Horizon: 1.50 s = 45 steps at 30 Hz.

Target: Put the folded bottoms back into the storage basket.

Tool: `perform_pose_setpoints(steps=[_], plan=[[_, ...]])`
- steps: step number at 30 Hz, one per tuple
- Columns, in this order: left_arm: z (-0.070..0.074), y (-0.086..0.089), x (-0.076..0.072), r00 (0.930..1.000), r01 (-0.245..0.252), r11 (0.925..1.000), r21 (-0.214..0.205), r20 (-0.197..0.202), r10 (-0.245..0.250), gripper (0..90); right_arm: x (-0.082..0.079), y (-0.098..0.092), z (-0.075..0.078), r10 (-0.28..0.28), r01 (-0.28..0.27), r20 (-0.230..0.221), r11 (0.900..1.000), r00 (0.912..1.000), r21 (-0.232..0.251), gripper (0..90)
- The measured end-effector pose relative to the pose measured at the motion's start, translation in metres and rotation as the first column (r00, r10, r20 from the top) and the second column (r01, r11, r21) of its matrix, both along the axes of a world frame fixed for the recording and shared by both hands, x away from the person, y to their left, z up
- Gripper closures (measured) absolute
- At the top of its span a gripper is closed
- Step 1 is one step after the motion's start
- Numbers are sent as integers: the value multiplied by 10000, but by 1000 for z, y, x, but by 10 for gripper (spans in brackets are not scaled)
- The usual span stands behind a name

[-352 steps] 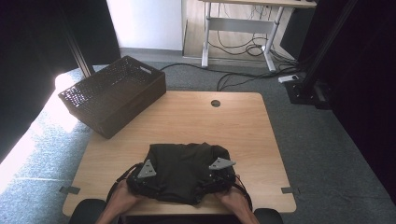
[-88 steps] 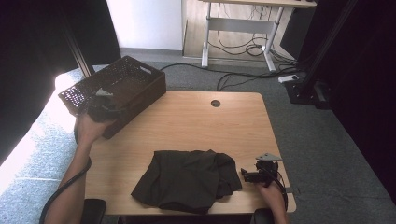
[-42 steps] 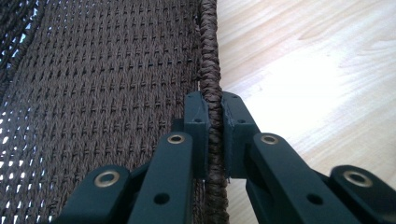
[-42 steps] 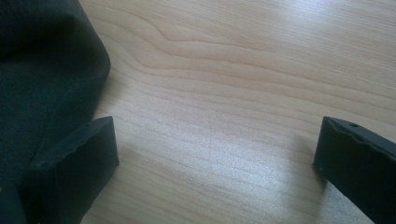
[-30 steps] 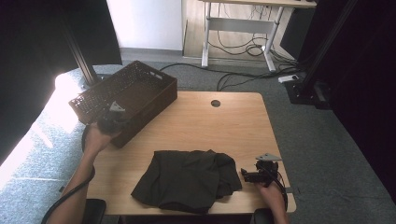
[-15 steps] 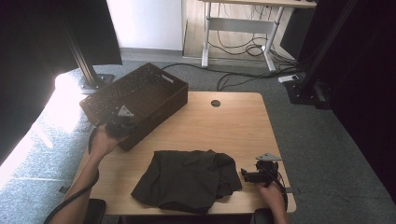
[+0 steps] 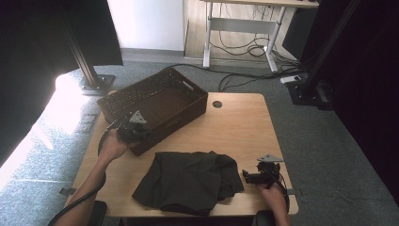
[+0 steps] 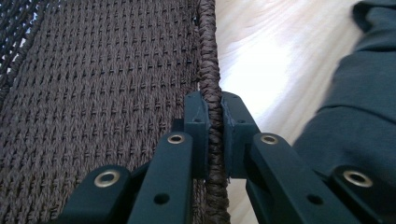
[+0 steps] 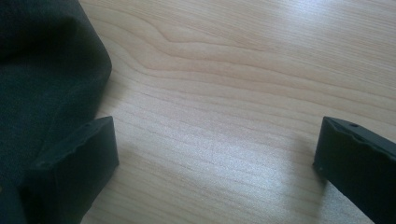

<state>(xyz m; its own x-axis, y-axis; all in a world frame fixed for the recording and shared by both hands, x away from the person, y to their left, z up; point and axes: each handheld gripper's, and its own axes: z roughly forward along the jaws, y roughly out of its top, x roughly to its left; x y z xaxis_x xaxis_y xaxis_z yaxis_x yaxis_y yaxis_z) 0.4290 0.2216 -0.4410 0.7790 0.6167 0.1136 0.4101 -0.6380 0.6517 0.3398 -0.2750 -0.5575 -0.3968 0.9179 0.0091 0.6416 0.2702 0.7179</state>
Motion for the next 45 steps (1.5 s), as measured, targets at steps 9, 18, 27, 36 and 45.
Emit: perform_pose_setpoints(steps=[9,18,27,36,45], plan=[[0,-25,-7,9968,799,9968,-60,-25,-799,820,0,0,0,8,-8,4,10000,10000,-4,0],[0,-33,-7,9937,1102,9938,-141,-190,-1105,813,0,0,0,9,-9,4,10000,10000,-3,0],[16,-18,-2,9998,219,9954,-937,27,-217,469,0,0,0,9,-9,7,10000,10000,1,0],[33,27,3,9803,-1907,9723,-1352,260,1959,203,0,0,0,8,-8,5,10000,10000,-4,0],[14,56,7,9422,-3335,9354,-1171,-85,3349,171,0,0,0,46,-46,17,10000,10000,-10,0]])
